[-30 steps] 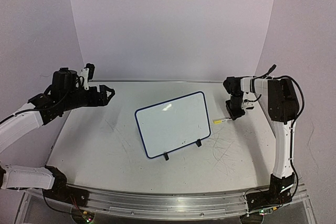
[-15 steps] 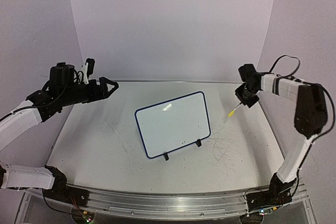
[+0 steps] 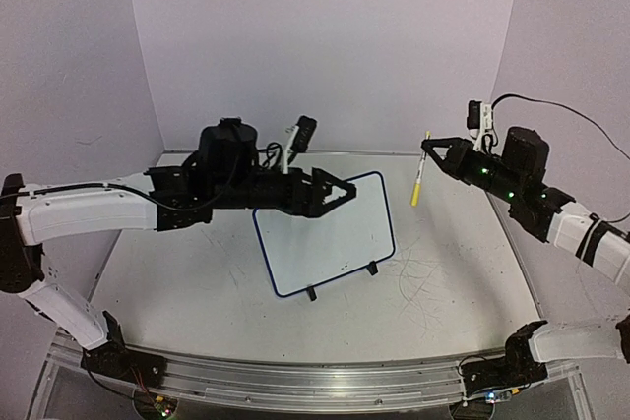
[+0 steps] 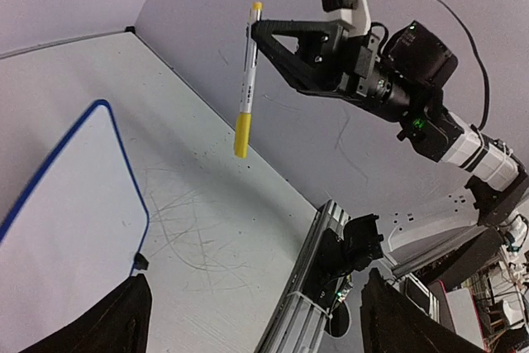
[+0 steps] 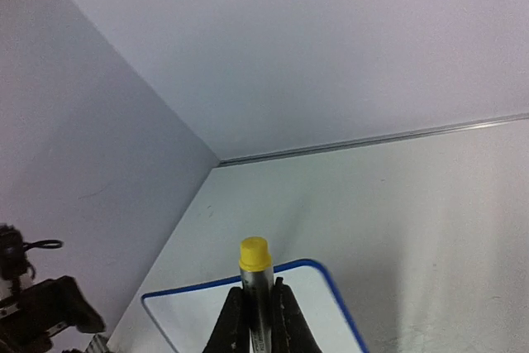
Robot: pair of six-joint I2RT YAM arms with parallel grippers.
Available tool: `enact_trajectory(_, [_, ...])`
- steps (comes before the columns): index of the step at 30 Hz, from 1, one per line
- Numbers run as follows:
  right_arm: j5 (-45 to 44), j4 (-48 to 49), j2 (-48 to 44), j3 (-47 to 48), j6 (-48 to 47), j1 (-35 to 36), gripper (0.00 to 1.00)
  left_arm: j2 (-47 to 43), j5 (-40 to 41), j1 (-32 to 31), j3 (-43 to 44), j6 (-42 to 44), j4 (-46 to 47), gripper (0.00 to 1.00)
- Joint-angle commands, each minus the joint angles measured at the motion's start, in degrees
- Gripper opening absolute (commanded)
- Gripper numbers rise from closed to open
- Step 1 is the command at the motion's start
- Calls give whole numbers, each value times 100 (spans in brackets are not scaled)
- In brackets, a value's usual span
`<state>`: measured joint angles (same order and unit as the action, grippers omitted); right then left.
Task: Write a sentence on the whiteboard
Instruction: Open the pen cap from the whiteboard marker.
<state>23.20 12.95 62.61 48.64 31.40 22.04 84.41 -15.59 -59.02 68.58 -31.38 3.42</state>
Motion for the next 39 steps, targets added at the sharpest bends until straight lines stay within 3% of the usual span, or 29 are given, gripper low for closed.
enact_trajectory(1, [513, 1544, -363, -189, 493, 549, 0, 623, 462, -353, 573, 37, 509, 87])
enact_trajectory(13, [899, 3303, -133, -525, 1495, 1106, 0, 1043, -107, -445, 756, -222, 1370, 78])
enact_trajectory(18, [918, 3595, 98, -481, 1597, 1279, 0, 944, -450, -452, 465, -259, 1926, 81])
enact_trajectory(23, [843, 3709, 255, -430, 1690, 1404, 0, 765, -324, -453, 309, -188, 2116, 77])
enact_trajectory(34, [933, 4162, 456, -416, 2121, 1496, 0, 540, 86, -453, 33, -62, 2130, 37])
enact_trajectory(39, [902, 4167, 476, -317, 2275, 1499, 0, 499, 204, -444, -90, -4, 2128, 13])
